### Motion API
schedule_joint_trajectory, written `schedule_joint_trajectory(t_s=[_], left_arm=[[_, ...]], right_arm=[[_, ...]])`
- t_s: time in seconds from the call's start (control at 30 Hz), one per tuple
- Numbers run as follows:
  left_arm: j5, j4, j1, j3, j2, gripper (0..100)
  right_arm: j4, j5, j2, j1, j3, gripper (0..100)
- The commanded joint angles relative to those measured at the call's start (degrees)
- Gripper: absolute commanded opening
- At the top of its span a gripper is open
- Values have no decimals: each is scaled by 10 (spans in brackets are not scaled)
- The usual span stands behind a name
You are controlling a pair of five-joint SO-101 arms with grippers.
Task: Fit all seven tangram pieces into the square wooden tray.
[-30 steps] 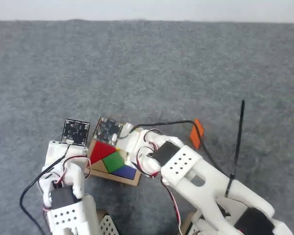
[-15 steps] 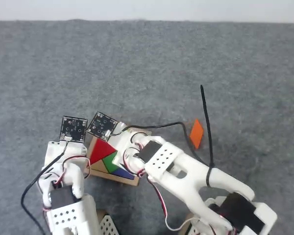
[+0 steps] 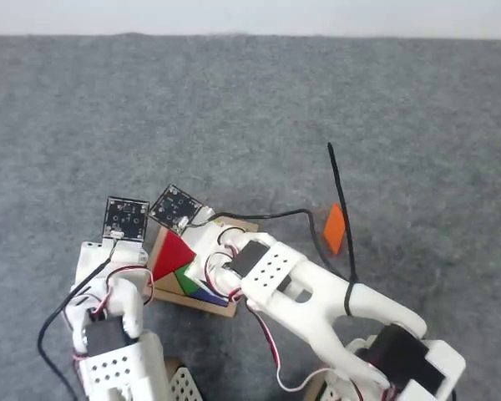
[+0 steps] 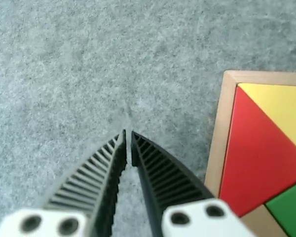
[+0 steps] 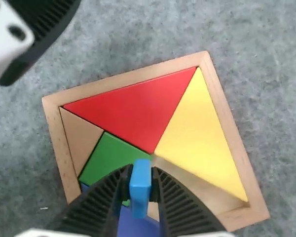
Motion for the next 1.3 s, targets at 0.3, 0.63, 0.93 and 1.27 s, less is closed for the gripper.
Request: schedule_joint_trajectory(t_s=[0.3,0.63,0.93,1.27], left_arm=[[-10,0,4,-6,-11,15],[-10,0,4,-6,-11,15],[-10,0,4,-6,-11,15],[-10,0,4,-6,-12,15]], right_arm=[[1,-25,12,-1,-16,87],[1,-21,30,1,-29,137],[70,106,29,32,-54,137],[97,229,36,-53,-16,214]])
